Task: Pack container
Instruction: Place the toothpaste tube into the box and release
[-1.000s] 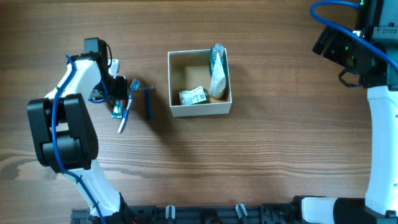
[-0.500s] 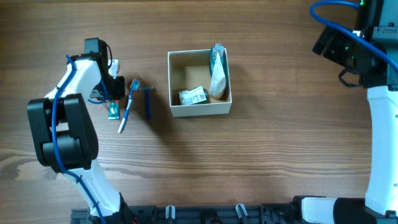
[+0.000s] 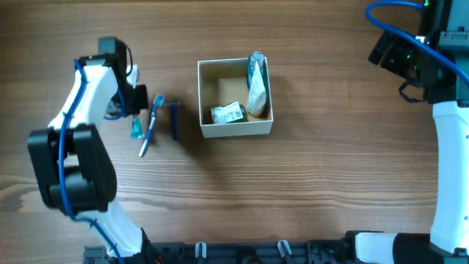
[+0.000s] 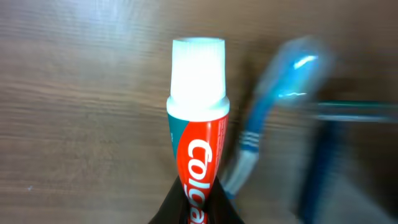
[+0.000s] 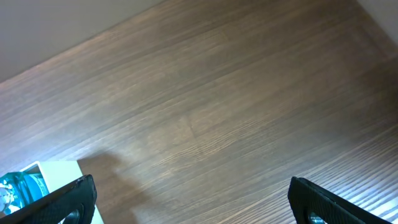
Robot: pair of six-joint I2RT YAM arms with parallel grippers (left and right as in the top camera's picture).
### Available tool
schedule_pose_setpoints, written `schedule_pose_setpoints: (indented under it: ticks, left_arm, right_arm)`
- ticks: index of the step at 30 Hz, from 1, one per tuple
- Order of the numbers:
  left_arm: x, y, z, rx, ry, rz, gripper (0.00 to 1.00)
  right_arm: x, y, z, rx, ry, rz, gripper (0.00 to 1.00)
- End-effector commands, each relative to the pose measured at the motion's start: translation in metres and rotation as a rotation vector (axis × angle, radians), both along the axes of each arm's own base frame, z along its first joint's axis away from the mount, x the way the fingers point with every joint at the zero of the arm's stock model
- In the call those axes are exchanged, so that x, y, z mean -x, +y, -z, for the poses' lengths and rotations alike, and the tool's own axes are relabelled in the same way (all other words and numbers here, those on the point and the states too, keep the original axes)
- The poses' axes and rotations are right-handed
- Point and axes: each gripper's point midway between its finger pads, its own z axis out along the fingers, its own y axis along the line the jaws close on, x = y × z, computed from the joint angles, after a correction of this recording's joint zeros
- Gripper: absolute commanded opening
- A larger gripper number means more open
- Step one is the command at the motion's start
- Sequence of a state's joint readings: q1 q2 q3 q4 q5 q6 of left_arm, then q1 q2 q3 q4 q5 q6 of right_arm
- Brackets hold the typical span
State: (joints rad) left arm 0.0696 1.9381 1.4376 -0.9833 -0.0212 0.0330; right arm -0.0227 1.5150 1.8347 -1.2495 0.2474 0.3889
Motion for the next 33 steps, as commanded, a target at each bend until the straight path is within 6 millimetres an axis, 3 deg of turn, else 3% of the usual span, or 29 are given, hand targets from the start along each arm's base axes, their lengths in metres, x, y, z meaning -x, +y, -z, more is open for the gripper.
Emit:
schedule_pose_setpoints:
  ticks: [1, 7, 11, 13, 17, 20, 23, 27, 29, 30, 31, 33]
  left_arm:
    - [-0.017, -0.046, -0.074, 0.075, -0.174, 0.002, 0.04]
    - [-0.010, -0.121, -0.133, 0.150, -0.332, 0.059, 0.04]
    - [-0.006, -0.177, -0.144, 0.205, -0.387, 0.121, 0.04]
    - [-0.007, -0.195, -0.136, 0.212, -0.387, 0.090, 0.04]
    - [-0.020, -0.225, -0.102, 0.240, -0.368, 0.048, 0.04]
    - [-0.029, -0.240, -0.068, 0.231, -0.333, 0.059, 0.04]
    - [-0.029, -0.241, -0.044, 0.216, -0.284, 0.042, 0.06]
    - [-0.028, -0.235, -0.041, 0.205, -0.268, 0.032, 0.21]
    - [-0.028, -0.227, -0.052, 0.207, -0.278, 0.016, 0.39]
    - [-0.028, -0.222, -0.059, 0.207, -0.283, 0.010, 0.58]
    - [-0.028, -0.215, -0.067, 0.208, -0.293, -0.002, 0.86]
    - [-0.028, -0.199, -0.084, 0.209, -0.313, -0.030, 0.92]
  right_arm:
    - [-0.002, -0.001, 0.000, 0.003, -0.002, 0.009, 1.00]
    - [-0.002, -0.001, 0.000, 0.003, -0.002, 0.009, 1.00]
    - [-0.002, -0.001, 0.000, 0.003, -0.002, 0.009, 1.00]
    - [-0.002, -0.001, 0.000, 0.003, -0.002, 0.009, 1.00]
    - [-0.002, -0.001, 0.000, 0.003, -0.002, 0.009, 1.00]
    - [-0.002, -0.001, 0.000, 0.003, -0.002, 0.009, 1.00]
    - [-0.002, -0.001, 0.000, 0.003, -0.002, 0.009, 1.00]
    - [-0.002, -0.001, 0.000, 0.003, -0.002, 0.009, 1.00]
    - [-0.002, -0.001, 0.000, 0.003, -0.002, 0.009, 1.00]
    - [-0.002, -0.001, 0.000, 0.002, -0.002, 0.009, 1.00]
    - [-0.002, -0.001, 0.000, 0.003, -0.002, 0.009, 1.00]
    - [-0.002, -0.001, 0.000, 0.003, -0.002, 0.009, 1.00]
